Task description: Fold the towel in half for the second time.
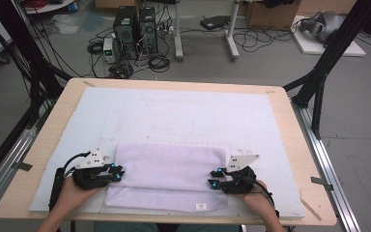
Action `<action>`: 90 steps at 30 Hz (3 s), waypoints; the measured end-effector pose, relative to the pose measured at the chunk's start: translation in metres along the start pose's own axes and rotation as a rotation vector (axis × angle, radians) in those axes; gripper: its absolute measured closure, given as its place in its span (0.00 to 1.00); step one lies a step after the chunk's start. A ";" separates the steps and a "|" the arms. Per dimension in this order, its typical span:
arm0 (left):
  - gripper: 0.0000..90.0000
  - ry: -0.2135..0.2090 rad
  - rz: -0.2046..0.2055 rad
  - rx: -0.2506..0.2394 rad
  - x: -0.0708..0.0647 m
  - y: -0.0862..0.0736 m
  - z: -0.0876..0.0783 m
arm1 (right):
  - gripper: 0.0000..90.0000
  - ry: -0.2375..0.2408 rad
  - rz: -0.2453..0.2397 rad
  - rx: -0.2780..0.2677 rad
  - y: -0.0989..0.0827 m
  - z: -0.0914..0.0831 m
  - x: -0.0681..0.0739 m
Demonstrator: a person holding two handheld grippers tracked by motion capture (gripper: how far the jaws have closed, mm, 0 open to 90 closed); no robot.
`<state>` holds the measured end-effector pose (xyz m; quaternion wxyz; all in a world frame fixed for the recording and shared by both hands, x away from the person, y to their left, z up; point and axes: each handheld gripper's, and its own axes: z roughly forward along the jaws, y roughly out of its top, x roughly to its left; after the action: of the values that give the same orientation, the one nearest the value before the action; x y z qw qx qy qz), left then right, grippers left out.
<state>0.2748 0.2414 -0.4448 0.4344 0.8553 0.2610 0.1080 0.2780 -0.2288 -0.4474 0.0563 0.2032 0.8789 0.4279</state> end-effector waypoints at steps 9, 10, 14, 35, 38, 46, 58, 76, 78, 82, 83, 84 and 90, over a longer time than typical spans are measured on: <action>0.97 -0.004 -0.015 -0.047 0.000 0.008 -0.017 | 0.96 0.053 -0.002 -0.044 0.011 -0.014 -0.003; 0.97 -0.002 -0.012 -0.053 -0.001 0.010 -0.021 | 0.96 0.057 -0.002 -0.058 0.014 -0.019 -0.002; 0.97 -0.001 0.021 -0.067 -0.009 0.022 -0.038 | 0.96 0.065 -0.048 -0.080 0.029 -0.037 0.004; 0.50 0.088 -0.066 -0.068 0.014 0.026 -0.024 | 0.47 -0.082 0.097 -0.037 0.024 -0.027 -0.033; 0.45 0.139 -0.106 -0.047 0.031 0.024 -0.009 | 0.43 -0.105 0.122 -0.026 0.022 -0.022 -0.047; 0.65 0.033 -0.157 0.032 0.041 0.016 0.016 | 0.64 0.050 0.211 0.032 0.012 -0.002 -0.062; 0.87 0.158 -0.179 -0.075 0.058 0.052 0.023 | 0.89 -0.066 0.137 -0.021 0.039 -0.017 -0.081; 0.57 0.228 -0.218 -0.048 0.116 0.090 0.045 | 0.56 -0.213 0.199 0.005 0.073 -0.004 -0.147; 0.59 0.190 -0.178 -0.036 0.104 0.083 0.044 | 0.56 -0.184 0.194 -0.009 0.071 -0.005 -0.135; 0.65 0.108 -0.137 -0.052 0.083 0.067 0.037 | 0.59 -0.124 0.146 -0.026 0.062 -0.007 -0.106; 0.66 0.090 -0.122 -0.048 0.077 0.061 0.036 | 0.60 -0.118 0.129 -0.031 0.059 -0.007 -0.102; 0.66 0.059 -0.118 -0.022 0.075 0.059 0.036 | 0.60 -0.100 0.119 -0.026 0.055 -0.007 -0.094; 0.62 0.066 -0.067 0.046 0.066 0.047 0.037 | 0.59 -0.033 0.065 0.024 0.038 -0.003 -0.071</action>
<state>0.3623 0.2293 -0.4325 0.4092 0.8517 0.3062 0.1157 0.3532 -0.2387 -0.4212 0.0544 0.2396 0.8757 0.4156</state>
